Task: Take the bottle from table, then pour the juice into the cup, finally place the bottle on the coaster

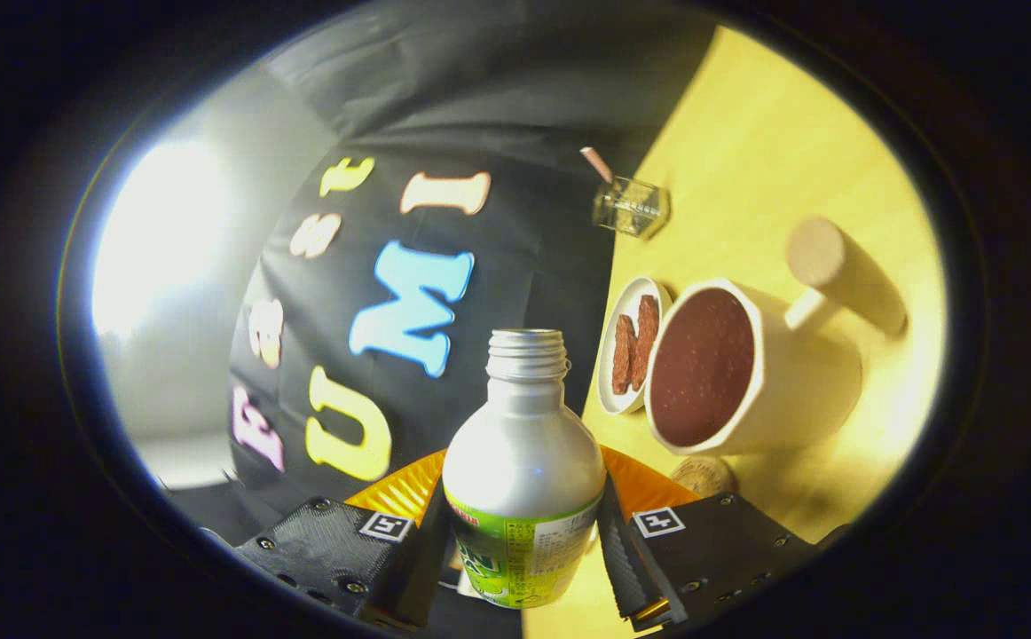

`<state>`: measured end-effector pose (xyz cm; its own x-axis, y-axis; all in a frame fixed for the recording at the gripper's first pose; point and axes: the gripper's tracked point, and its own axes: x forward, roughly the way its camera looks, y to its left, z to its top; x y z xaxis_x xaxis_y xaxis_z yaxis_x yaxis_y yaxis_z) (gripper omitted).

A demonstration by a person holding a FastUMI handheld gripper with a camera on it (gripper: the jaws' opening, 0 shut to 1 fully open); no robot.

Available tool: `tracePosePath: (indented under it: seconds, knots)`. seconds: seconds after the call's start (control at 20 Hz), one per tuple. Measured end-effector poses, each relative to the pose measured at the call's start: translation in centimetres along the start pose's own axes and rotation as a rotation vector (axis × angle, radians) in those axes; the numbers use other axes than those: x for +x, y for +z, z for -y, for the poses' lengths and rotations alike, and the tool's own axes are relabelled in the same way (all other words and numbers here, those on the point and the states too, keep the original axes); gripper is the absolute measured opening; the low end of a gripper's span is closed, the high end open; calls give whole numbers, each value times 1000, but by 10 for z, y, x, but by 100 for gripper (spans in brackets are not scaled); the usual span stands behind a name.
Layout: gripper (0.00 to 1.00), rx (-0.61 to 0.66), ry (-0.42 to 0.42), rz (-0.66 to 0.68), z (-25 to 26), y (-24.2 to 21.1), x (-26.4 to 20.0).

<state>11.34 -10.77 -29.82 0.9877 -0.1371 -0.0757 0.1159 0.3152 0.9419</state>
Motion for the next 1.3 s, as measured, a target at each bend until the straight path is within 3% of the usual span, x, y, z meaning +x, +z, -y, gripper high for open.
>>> tracePosePath:
  seconds: [0.45,0.7,0.95,1.3]
  knots:
    - [75,-819,-166,13,-36,30,-4]
    - [75,-1122,-149,18,-89,33,-8]
    - [75,-1263,-119,38,-126,39,-5]
    - [76,-1243,-90,-12,-98,19,17]
